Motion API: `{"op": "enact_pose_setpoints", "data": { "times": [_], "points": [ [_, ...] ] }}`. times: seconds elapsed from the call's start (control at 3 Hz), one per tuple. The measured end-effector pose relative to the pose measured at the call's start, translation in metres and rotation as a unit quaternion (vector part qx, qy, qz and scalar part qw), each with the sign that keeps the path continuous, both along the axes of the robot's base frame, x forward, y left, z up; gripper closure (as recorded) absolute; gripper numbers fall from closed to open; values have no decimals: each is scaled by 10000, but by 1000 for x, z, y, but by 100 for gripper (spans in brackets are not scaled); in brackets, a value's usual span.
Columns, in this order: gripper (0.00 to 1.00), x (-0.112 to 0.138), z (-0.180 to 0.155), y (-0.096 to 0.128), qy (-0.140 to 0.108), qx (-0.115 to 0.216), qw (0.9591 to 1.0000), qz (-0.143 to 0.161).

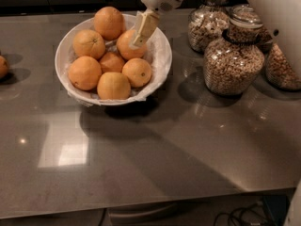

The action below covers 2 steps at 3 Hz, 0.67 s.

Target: Pick orange from white bowl

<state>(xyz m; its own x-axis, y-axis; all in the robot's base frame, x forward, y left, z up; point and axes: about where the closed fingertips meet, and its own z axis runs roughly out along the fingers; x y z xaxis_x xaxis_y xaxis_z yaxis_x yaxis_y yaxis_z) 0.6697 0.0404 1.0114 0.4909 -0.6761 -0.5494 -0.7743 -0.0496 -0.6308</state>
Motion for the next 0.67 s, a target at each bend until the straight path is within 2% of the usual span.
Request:
{"op": "enact_pose_setpoints", "data": {
  "times": [0.67],
  "points": [
    [25, 17, 9, 10, -52, 94, 9999, 6]
  ]
}}
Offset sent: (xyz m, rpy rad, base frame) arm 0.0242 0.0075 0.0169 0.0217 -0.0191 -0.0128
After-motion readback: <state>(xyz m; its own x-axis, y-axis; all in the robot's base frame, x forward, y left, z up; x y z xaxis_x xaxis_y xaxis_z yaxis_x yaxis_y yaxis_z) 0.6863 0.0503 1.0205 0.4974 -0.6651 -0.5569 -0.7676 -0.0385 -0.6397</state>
